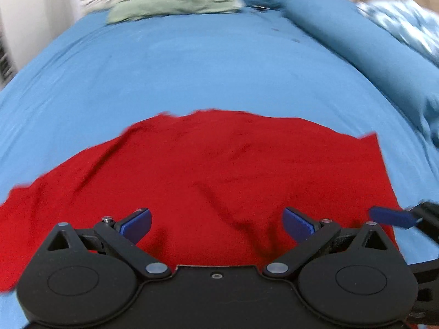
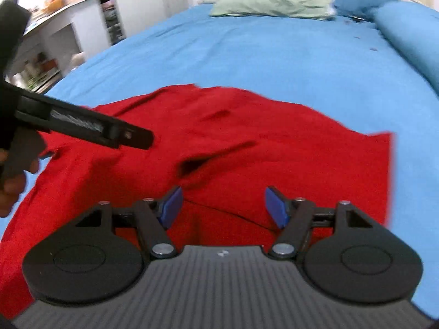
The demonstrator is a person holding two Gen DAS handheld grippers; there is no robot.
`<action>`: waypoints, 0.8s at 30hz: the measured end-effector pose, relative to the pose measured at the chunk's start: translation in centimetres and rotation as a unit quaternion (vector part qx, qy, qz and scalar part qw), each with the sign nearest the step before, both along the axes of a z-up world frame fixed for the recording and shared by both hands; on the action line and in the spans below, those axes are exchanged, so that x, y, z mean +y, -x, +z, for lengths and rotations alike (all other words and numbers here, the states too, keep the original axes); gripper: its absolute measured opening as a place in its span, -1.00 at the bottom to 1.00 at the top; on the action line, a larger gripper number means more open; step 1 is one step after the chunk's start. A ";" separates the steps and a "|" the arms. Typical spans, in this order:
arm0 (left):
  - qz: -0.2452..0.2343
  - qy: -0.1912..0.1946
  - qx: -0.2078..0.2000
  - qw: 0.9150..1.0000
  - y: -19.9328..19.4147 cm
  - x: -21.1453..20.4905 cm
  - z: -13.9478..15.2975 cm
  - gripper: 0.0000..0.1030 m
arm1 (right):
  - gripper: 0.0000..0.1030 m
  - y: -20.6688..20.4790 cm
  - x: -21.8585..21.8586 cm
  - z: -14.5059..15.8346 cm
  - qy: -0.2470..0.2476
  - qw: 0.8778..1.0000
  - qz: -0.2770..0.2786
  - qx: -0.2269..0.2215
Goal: Fold small clothes
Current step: 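Grasp a sleeve cuff with the right gripper and fold it across the body, then grasp the other sleeve cuff with the left gripper and fold it across the body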
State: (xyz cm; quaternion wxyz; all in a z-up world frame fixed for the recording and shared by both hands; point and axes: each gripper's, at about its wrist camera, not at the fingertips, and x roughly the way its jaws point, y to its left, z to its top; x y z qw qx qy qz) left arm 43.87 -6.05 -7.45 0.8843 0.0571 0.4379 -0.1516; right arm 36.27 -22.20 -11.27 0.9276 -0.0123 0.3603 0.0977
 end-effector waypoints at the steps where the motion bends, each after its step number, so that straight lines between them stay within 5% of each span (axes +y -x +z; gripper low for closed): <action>1: -0.015 -0.012 -0.006 1.000 -0.2 -1.3 -0.6 0.84 | 0.62 0.5 -1.0 0.2 0.001 1.000 -0.012 0.000; 4: -0.041 -0.043 -0.010 0.998 -0.8 -4.0 -2.5 0.32 | 0.63 0.8 -3.7 -0.1 -0.002 0.999 -0.051 0.012; 8: -0.039 -0.037 -0.006 0.999 -1.8 -4.5 -4.1 0.15 | 0.63 1.7 -6.3 -0.8 -0.015 0.996 -0.087 0.025; 14: 0.052 0.011 -0.010 0.999 -2.1 -1.7 -3.2 -0.56 | 0.63 2.3 -7.7 -1.3 -0.036 0.992 -0.120 0.025; 19: 0.172 0.107 0.037 0.979 -0.8 4.0 -4.5 -0.57 | 0.63 2.9 -8.5 -1.4 -0.056 0.987 -0.151 0.027; 24: 0.155 0.143 0.027 0.977 -0.4 4.9 -5.5 -0.26 | 0.63 3.3 -8.8 -1.7 -0.058 0.985 -0.161 0.034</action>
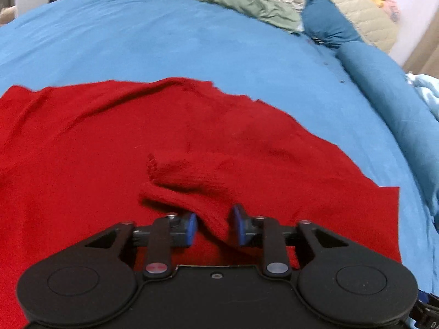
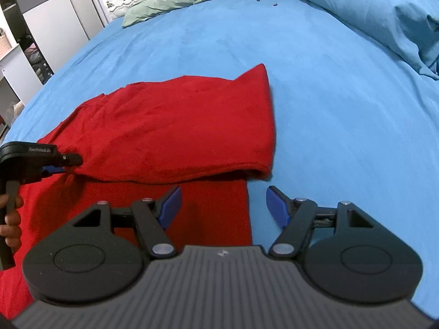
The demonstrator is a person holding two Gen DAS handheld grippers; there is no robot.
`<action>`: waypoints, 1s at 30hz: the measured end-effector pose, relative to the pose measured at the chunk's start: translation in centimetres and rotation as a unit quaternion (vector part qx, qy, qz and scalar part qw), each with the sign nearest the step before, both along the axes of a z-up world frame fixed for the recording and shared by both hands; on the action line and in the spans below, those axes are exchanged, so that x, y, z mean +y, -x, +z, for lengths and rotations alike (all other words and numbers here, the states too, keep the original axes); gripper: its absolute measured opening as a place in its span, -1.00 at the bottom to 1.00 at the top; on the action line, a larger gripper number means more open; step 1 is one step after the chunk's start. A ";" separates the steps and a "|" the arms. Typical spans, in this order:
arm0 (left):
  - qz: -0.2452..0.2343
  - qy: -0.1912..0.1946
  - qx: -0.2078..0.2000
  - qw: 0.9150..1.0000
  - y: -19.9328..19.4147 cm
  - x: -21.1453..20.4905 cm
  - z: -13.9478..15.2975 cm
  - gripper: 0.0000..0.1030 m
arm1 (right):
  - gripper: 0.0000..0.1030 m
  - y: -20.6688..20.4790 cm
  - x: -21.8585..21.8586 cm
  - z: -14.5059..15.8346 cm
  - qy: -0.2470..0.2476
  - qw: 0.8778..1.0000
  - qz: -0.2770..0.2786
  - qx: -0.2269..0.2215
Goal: Fold small clothes
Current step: 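Grasp the other sleeve cuff with the left gripper and fold it across the body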
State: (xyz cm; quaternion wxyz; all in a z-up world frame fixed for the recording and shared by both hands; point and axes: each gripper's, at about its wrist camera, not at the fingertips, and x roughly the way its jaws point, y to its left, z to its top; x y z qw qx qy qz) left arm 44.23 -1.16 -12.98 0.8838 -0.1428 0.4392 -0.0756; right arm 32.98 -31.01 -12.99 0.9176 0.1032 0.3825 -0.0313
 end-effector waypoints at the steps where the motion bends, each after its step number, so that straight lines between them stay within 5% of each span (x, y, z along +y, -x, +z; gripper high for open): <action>1: -0.001 0.009 -0.004 1.000 -0.1 0.0 0.1 -0.20 | 0.63 0.0 0.0 -0.1 0.001 1.000 0.000 0.001; 3: 0.005 0.027 -0.005 1.000 -0.9 0.5 -0.3 -0.23 | 0.72 -0.2 0.1 -0.3 0.005 1.000 0.001 0.005; 5: 0.012 0.033 -0.005 0.999 -1.7 0.5 0.3 -0.75 | 0.83 -0.5 0.2 -0.7 0.011 1.000 -0.001 0.009; 6: 0.012 0.036 -0.008 0.999 -1.7 0.5 0.6 -0.84 | 0.84 -0.6 0.3 -0.9 0.017 1.000 -0.001 0.012; 14: 0.074 -0.030 -0.113 0.990 0.4 4.6 6.2 -0.84 | 0.84 -2.5 2.5 -2.1 0.113 0.994 0.007 0.010; 23: 0.074 -0.042 -0.100 0.991 -0.2 6.1 4.4 -0.84 | 0.80 -5.1 4.0 -2.3 0.183 0.983 0.017 -0.003; 30: 0.080 -0.050 -0.098 0.991 1.2 7.5 4.2 -0.83 | 0.78 -5.4 2.2 -1.5 0.221 0.974 -0.037 -0.019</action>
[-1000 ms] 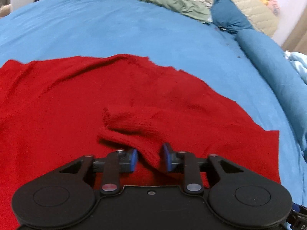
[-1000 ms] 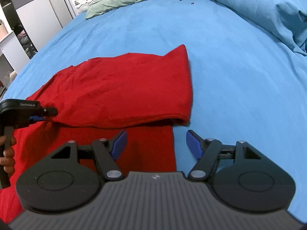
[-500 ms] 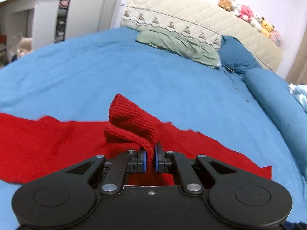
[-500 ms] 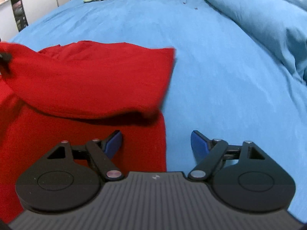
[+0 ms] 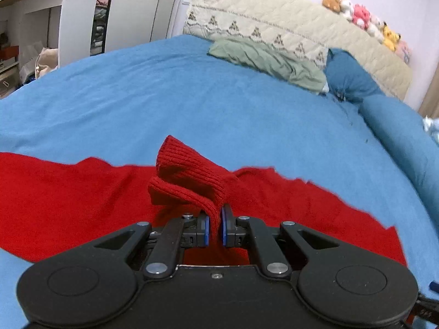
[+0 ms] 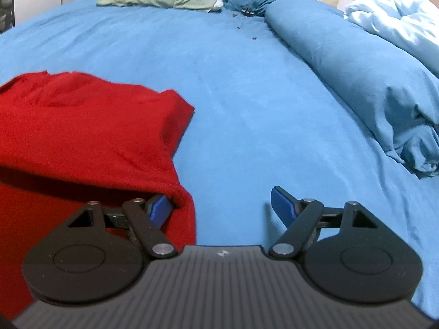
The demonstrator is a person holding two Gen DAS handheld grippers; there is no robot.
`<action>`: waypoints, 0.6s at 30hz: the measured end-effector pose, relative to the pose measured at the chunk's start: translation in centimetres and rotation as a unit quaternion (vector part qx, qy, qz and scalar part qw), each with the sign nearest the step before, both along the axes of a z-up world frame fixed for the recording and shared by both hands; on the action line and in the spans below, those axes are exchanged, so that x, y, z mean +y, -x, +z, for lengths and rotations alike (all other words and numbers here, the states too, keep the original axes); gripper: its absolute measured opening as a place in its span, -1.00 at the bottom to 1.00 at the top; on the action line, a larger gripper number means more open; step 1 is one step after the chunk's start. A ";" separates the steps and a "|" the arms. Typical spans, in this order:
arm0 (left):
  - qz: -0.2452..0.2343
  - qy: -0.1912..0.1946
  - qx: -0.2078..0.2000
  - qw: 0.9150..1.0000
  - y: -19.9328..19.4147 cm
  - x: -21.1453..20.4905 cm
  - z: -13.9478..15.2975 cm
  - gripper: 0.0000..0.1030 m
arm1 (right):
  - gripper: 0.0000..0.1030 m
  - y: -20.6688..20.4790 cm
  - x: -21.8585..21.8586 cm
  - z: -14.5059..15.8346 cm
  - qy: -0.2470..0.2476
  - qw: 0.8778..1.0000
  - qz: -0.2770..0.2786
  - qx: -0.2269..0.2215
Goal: Fold small clothes
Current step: 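Grasp the other sleeve cuff with the left gripper and fold it across the body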
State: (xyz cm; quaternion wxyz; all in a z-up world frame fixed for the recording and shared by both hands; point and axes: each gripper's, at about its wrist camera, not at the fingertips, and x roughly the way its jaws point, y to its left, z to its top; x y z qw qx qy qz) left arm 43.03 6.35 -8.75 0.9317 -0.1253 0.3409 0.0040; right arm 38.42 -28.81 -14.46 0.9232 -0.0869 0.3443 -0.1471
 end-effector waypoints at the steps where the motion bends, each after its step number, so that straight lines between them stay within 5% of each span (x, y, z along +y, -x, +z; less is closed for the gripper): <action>1: 0.000 -0.008 0.005 1.000 0.1 0.0 -0.4 -0.83 | 0.78 0.3 0.2 -0.2 0.008 1.000 0.006 0.007; 5: 0.006 -0.013 0.035 0.999 0.9 1.0 -2.2 -0.73 | 0.75 0.9 0.4 -1.2 0.020 0.999 0.026 0.038; 9: 0.025 -0.038 0.051 0.998 2.7 2.2 -2.3 -0.12 | 0.76 1.5 -0.2 -0.7 0.002 0.998 0.032 0.045; 14: 0.057 -0.080 0.075 0.992 5.0 4.3 -1.7 -0.09 | 0.78 2.6 0.5 1.4 -0.034 0.995 0.087 0.029; 18: 0.015 -0.097 0.038 0.994 5.3 3.3 0.0 -0.07 | 0.83 1.2 2.6 2.8 -0.095 0.982 0.160 0.009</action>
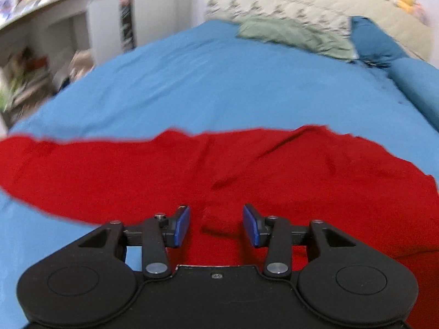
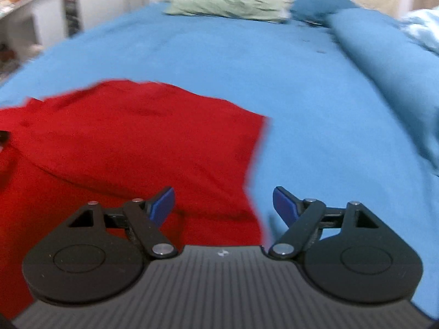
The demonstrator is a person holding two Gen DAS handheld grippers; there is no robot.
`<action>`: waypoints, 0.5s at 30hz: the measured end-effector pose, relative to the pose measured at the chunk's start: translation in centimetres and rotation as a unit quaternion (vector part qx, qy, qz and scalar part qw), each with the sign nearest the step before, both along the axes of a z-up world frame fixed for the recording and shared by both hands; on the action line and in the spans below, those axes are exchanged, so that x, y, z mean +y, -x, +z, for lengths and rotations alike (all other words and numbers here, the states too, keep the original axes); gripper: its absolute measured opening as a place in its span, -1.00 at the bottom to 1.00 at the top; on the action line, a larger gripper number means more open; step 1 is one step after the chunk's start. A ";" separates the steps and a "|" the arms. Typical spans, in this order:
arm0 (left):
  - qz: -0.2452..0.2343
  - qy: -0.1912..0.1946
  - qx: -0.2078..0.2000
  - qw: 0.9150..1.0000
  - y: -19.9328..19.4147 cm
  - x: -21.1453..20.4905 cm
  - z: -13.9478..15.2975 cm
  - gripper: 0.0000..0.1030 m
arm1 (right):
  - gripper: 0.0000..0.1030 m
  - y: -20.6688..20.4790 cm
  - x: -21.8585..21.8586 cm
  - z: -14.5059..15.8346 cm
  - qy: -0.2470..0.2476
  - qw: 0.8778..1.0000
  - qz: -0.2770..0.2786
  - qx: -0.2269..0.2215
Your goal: Fold small clothes
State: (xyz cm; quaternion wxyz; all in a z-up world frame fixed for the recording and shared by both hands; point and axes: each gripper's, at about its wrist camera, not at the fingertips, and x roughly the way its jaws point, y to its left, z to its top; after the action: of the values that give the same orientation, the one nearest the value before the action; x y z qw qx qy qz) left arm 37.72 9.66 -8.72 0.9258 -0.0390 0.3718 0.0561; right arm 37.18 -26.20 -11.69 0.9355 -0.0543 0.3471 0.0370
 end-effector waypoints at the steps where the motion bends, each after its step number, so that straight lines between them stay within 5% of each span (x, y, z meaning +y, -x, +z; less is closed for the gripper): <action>1: -0.013 0.004 -0.005 1.000 -0.3 -0.5 0.2 0.00 | 0.83 -0.8 0.6 -0.1 -0.011 1.000 0.008 0.000; 7: -0.059 0.020 0.026 0.998 -2.8 -3.0 -2.0 0.06 | 0.83 -5.2 0.7 -3.8 -0.060 0.996 -0.036 0.063; 10: -0.070 0.015 0.056 0.996 -3.2 -3.2 -3.9 0.06 | 0.83 -5.6 0.6 -2.6 -0.077 0.994 -0.038 0.063; 15: -0.079 0.012 0.051 0.996 -2.8 -2.6 -4.3 0.08 | 0.84 -8.4 0.4 -2.1 -0.078 0.996 -0.017 0.046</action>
State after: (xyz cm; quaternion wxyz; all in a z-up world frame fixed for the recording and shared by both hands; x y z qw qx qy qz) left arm 40.56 7.04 -13.00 0.9066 -0.0175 0.4211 -0.0197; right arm 45.59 -25.77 -13.80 0.9205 0.0269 0.3865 0.0504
